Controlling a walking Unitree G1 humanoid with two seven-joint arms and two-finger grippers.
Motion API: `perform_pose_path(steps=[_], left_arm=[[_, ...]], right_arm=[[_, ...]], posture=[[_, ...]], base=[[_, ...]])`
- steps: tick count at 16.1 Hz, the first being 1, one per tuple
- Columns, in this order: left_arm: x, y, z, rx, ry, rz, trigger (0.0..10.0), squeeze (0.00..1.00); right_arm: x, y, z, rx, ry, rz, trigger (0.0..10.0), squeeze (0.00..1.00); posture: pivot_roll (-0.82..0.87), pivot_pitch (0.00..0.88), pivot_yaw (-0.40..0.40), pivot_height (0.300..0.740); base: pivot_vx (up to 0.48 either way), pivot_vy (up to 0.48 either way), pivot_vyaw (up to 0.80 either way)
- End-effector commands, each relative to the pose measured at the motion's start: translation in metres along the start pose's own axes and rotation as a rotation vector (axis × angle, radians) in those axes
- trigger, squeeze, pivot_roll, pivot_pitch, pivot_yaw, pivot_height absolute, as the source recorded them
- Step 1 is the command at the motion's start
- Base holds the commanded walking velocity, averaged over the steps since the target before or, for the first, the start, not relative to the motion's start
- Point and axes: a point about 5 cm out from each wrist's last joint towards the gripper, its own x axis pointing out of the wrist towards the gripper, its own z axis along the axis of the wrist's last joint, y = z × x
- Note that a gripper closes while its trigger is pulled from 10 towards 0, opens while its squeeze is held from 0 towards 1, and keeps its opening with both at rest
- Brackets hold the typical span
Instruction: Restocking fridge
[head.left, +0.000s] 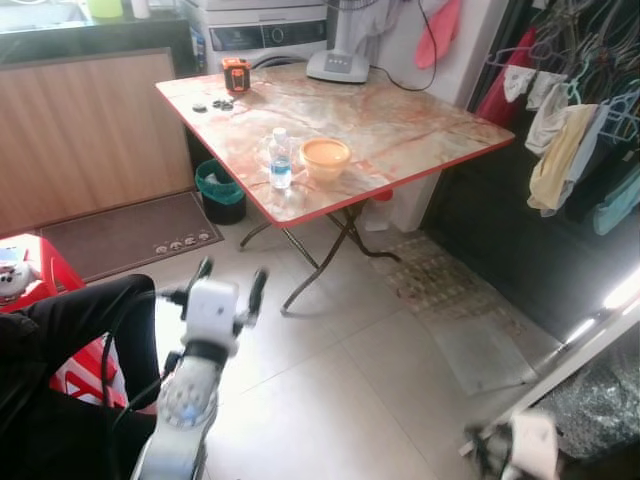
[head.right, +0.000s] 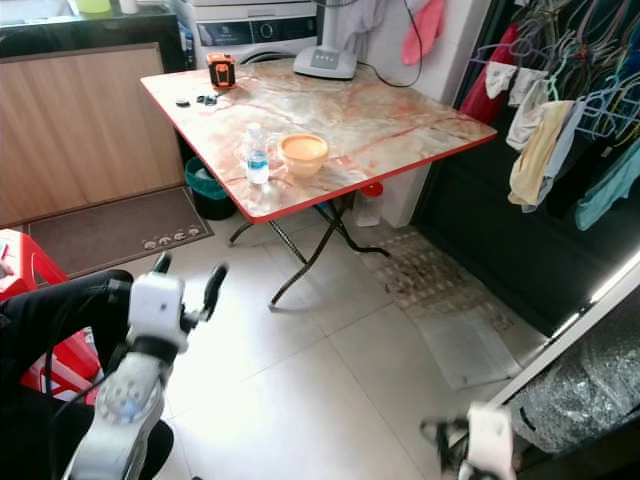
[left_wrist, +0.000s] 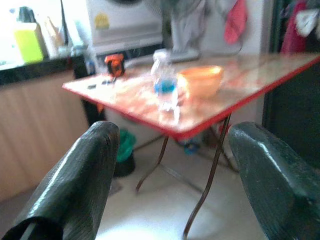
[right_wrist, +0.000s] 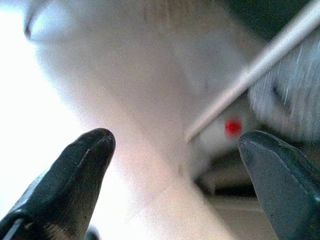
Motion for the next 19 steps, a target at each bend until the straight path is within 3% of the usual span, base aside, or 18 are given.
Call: perform_pose_path(steps=[1, 2, 3, 5, 9, 11, 13, 19], left_arm=[[0.006, -0.002, 0.007, -0.012, -0.027, -0.007, 10.0, 0.00], [0.007, 0.001, 0.007, -0.013, -0.025, 0.008, 10.0, 0.00], [0.005, 0.002, 0.005, -0.008, -0.018, 0.008, 10.0, 0.00], [-0.002, 0.005, 0.001, 0.020, 0.005, -0.010, 10.0, 0.00], [-0.001, 0.011, 0.005, 0.040, -0.004, -0.024, 10.0, 0.00], [-0.001, 0.010, 0.004, 0.039, -0.001, -0.026, 10.0, 0.00], [-0.002, 0.009, 0.005, 0.036, -0.002, -0.037, 10.0, 0.00], [-0.001, 0.014, 0.007, 0.047, -0.010, -0.033, 10.0, 0.00]], right_arm=[[-0.003, 0.001, -0.022, -0.069, 0.137, -0.005, 10.0, 0.00], [-0.015, 0.007, -0.058, -0.221, 0.361, 0.025, 10.0, 0.00], [-0.016, 0.012, -0.063, -0.185, 0.395, 0.031, 10.0, 0.00], [-0.011, 0.024, -0.055, -0.178, 0.350, 0.067, 10.0, 0.00], [-0.009, 0.048, -0.054, -0.238, 0.352, 0.137, 10.0, 0.00], [-0.011, 0.052, -0.057, -0.303, 0.357, 0.159, 10.0, 0.00], [-0.013, 0.055, -0.060, -0.269, 0.361, 0.152, 10.0, 0.00], [-0.017, 0.053, -0.068, -0.280, 0.376, 0.160, 10.0, 0.00]], posture=[[-0.06, 0.000, -0.075, 0.722], [-0.05, 0.000, -0.078, 0.722], [-0.04, 0.000, -0.078, 0.722], [-0.04, 0.000, -0.065, 0.722], [-0.02, 0.000, -0.053, 0.722], [-0.03, 0.000, -0.046, 0.722], [-0.03, 0.000, -0.037, 0.722], [-0.02, 0.000, -0.042, 0.722]], base=[[0.000, 0.000, 0.00], [0.000, 0.000, 0.00], [0.000, 0.000, 0.00], [0.000, 0.000, 0.00], [0.067, 0.000, 0.00], [0.296, 0.000, 0.00], [0.334, 0.000, 0.00], [0.389, 0.000, 0.00]])
